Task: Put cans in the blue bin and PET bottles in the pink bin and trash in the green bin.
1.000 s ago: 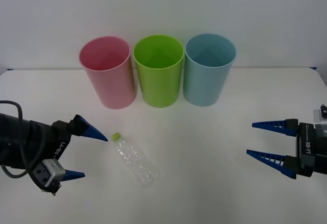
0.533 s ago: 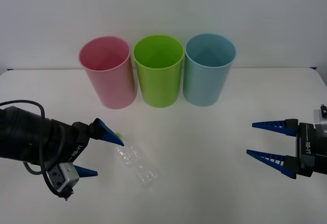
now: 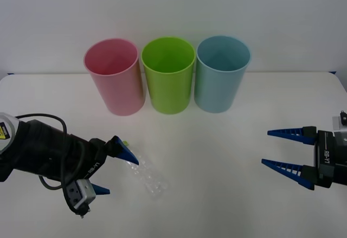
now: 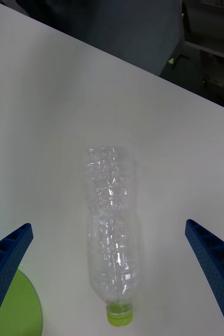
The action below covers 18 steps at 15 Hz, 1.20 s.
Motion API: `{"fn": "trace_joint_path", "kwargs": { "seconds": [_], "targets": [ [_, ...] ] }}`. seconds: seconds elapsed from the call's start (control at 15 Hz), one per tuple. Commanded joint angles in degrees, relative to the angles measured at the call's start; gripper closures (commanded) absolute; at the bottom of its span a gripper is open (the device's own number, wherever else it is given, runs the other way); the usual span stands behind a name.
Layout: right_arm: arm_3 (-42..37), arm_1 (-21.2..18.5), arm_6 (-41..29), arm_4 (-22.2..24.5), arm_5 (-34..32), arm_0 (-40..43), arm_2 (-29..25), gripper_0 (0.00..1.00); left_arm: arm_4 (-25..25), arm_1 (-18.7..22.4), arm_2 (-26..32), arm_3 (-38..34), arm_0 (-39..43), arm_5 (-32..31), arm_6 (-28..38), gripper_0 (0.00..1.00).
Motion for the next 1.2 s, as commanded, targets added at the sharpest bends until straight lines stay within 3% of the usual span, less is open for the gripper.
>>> {"fn": "trace_joint_path", "kwargs": {
  "seconds": [0.07, 0.27, 0.47, 0.87, 1.2],
  "targets": [
    [0.0, 0.0, 0.0, 0.0, 0.0, 0.0, 0.0, 0.23, -1.4, -3.2, -0.7, 1.3, 0.0, 0.4, -0.1, 0.0],
    [0.0, 0.0, 0.0, 0.0, 0.0, 0.0, 0.0, 0.22, -5.5, -4.6, -4.8, 1.9, -1.1, 5.7, 0.8, 0.0],
    [0.0, 0.0, 0.0, 0.0, 0.0, 0.0, 0.0, 0.22, -5.8, -7.8, -9.5, 4.6, -3.8, 9.4, 2.1, 0.0],
    [0.0, 0.0, 0.0, 0.0, 0.0, 0.0, 0.0, 0.22, -7.9, -13.9, -9.6, 10.4, -5.2, 10.6, 2.4, 0.0],
    [0.0, 0.0, 0.0, 0.0, 0.0, 0.0, 0.0, 0.22, -10.9, -13.9, -9.7, 10.6, -5.3, 13.2, 2.2, 0.0]
  ]
}}
